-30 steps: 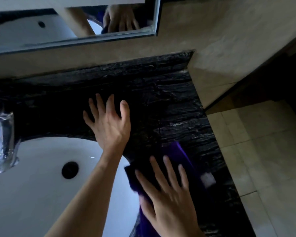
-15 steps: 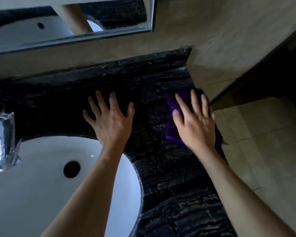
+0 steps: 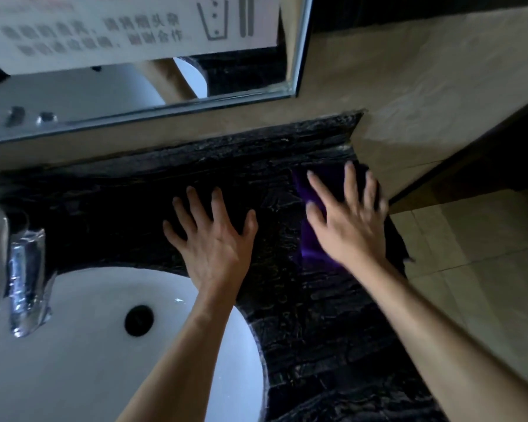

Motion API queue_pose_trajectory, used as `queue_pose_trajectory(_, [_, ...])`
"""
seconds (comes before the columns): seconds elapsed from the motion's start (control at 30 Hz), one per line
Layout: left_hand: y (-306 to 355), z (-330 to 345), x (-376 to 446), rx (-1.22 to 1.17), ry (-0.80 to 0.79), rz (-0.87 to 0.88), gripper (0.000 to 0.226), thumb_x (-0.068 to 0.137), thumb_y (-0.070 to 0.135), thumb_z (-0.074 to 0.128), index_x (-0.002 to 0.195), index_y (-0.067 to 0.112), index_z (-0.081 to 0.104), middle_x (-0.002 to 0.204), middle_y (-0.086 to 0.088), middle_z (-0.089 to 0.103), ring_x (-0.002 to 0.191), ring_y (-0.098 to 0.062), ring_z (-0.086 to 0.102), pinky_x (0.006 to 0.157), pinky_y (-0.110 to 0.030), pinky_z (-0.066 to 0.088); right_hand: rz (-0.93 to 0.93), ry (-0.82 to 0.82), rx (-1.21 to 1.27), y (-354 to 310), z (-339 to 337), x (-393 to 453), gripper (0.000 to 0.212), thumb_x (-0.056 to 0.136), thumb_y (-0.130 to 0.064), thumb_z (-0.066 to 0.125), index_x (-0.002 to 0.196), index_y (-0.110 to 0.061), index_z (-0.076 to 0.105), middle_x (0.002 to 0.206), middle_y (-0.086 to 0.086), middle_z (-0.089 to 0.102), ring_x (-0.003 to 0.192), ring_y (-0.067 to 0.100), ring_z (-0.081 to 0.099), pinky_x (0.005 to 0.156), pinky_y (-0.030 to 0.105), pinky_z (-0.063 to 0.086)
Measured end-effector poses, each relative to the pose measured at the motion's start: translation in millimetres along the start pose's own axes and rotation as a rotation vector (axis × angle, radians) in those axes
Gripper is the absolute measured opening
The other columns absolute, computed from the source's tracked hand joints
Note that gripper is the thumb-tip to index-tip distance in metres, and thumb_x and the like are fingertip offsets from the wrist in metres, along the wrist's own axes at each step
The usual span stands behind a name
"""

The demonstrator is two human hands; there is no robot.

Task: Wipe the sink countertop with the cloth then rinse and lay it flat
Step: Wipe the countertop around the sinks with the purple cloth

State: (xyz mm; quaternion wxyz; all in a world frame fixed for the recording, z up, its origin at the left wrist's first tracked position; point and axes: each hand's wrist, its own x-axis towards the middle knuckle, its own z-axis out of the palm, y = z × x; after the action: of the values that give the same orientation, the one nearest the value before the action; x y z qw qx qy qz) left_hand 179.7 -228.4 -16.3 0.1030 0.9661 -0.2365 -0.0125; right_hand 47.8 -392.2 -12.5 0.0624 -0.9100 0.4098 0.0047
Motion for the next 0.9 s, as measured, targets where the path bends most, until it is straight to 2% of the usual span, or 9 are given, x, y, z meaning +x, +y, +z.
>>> queue_pose_trajectory(0.1, [-1, 1, -1, -0.004, 0.009, 0.014, 0.076, 0.091, 0.069, 0.040, 0.150, 0.021, 0.035, 0.162, -0.020, 0.028, 0.151, -0.042, 0.019, 0.115, -0.068, 0.019, -0.049, 0.000, 0.039, -3, -1, 56, 0.049, 0.098, -0.057, 0.036, 0.146, -0.053, 0.034, 0.162, 0.016, 0.021, 0.146, 0.048, 0.023, 0.110, 0.065, 0.032])
queue_pose_trajectory(0.2, [-2, 1, -1, -0.017, 0.012, 0.010, 0.075, 0.091, 0.069, 0.041, 0.149, 0.022, 0.035, 0.162, -0.020, 0.027, 0.151, -0.042, 0.018, 0.115, -0.068, 0.018, -0.060, 0.026, 0.057, 1, 1, 44, 0.047, 0.099, -0.055, 0.037, 0.146, -0.049, 0.041, 0.163, 0.013, 0.025, 0.149, 0.045, 0.023, 0.111, 0.064, 0.033])
queue_pose_trajectory(0.33, [-2, 2, -1, -0.027, 0.014, 0.014, 0.076, 0.091, 0.070, 0.039, 0.150, 0.022, 0.034, 0.163, -0.019, 0.026, 0.151, -0.042, 0.016, 0.116, -0.068, 0.016, -0.117, 0.068, 0.027, 13, 3, -54, 0.051, 0.103, -0.055, 0.036, 0.153, -0.045, 0.037, 0.168, 0.012, 0.024, 0.154, 0.040, 0.021, 0.119, 0.063, 0.024])
queue_pose_trajectory(0.5, [-1, 2, 0, -0.012, 0.008, 0.004, 0.075, 0.091, 0.069, 0.041, 0.150, 0.022, 0.034, 0.163, -0.019, 0.026, 0.151, -0.042, 0.016, 0.116, -0.068, 0.017, -0.206, -0.100, 0.008, 25, -4, -177, 0.060, 0.100, -0.061, 0.031, 0.157, -0.050, 0.020, 0.171, 0.009, 0.016, 0.156, 0.040, 0.017, 0.116, 0.067, 0.026])
queue_pose_trajectory(0.6, [0, 2, 0, -0.014, 0.002, 0.009, 0.075, 0.091, 0.069, 0.040, 0.150, 0.022, 0.034, 0.163, -0.019, 0.025, 0.152, -0.042, 0.015, 0.116, -0.068, 0.016, -0.250, -0.092, -0.002, 23, -8, -126, 0.058, 0.099, -0.065, 0.028, 0.155, -0.057, 0.016, 0.171, 0.007, 0.014, 0.156, 0.039, 0.016, 0.118, 0.066, 0.020])
queue_pose_trajectory(0.7, [-1, 2, -2, -0.028, 0.006, 0.017, 0.075, 0.091, 0.069, 0.040, 0.149, 0.022, 0.035, 0.163, -0.020, 0.026, 0.152, -0.042, 0.016, 0.116, -0.068, 0.016, -0.169, -0.015, 0.024, 21, -7, -34, 0.057, 0.097, -0.067, 0.029, 0.152, -0.062, 0.016, 0.172, 0.003, 0.011, 0.157, 0.036, 0.010, 0.118, 0.067, 0.020])
queue_pose_trajectory(0.77, [-2, 3, -2, -0.026, 0.015, 0.019, 0.075, 0.091, 0.069, 0.041, 0.149, 0.021, 0.036, 0.162, -0.020, 0.026, 0.151, -0.042, 0.016, 0.116, -0.068, 0.015, -0.122, -0.084, 0.081, 24, -9, 8, 0.056, 0.098, -0.067, 0.029, 0.151, -0.064, 0.014, 0.173, -0.001, 0.003, 0.158, 0.035, 0.001, 0.117, 0.066, 0.024])
queue_pose_trajectory(0.83, [-3, 4, -1, -0.028, 0.019, 0.018, 0.076, 0.090, 0.068, 0.041, 0.149, 0.021, 0.037, 0.162, -0.020, 0.027, 0.151, -0.042, 0.017, 0.116, -0.068, 0.015, -0.116, -0.122, 0.128, 31, -5, 7, 0.054, 0.100, -0.064, 0.032, 0.152, -0.063, 0.016, 0.173, -0.002, -0.001, 0.157, 0.036, -0.002, 0.115, 0.062, 0.031])
queue_pose_trajectory(0.9, [-4, 4, 0, -0.032, 0.017, 0.020, 0.076, 0.090, 0.068, 0.041, 0.149, 0.020, 0.038, 0.162, -0.021, 0.027, 0.151, -0.042, 0.017, 0.116, -0.068, 0.014, -0.115, -0.042, 0.130, 40, -3, -35, 0.054, 0.100, -0.062, 0.033, 0.152, -0.060, 0.021, 0.173, 0.000, 0.005, 0.156, 0.040, 0.008, 0.109, 0.059, 0.040])
